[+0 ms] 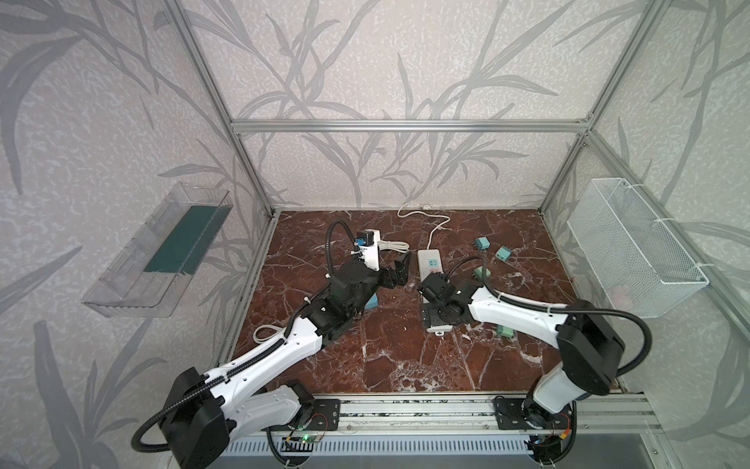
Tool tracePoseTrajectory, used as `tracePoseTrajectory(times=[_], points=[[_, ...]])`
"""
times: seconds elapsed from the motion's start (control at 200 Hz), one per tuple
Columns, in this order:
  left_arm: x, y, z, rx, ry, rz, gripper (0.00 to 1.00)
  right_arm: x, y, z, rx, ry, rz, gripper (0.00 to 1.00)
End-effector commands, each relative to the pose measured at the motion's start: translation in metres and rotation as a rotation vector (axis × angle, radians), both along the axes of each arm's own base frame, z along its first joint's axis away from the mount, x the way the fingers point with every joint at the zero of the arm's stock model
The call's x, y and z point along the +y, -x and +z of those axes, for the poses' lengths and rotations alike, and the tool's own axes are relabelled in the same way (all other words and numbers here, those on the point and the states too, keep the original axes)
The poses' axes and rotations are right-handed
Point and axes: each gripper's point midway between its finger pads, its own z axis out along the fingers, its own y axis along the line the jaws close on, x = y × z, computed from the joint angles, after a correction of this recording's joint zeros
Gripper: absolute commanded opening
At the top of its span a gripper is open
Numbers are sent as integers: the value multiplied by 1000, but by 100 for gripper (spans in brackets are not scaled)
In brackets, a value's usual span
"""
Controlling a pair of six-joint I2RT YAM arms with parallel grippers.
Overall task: Insert the plug
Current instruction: 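Move the open right gripper down over a green cube adapter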
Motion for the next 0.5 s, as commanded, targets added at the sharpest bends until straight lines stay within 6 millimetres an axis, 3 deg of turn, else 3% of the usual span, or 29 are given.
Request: tracePoseTrajectory(times=[0.0,0.13,0.27,0.385,0.495], points=[[6,3,22,-43,21,20,98,-45,4,49,-129,54,-89,99],[6,4,24,-32,29,14,97,-110,20,54,-132,51,-240,98],[0,5,20,-3,54,-8,96,-166,36,34,-128,-57,-427,93],[-8,5,15,23,64,-42,96,-189,38,15,-143,-106,-500,98],[-13,3,8,51,70,-56,95,-191,29,-5,-125,-163,-521,93]])
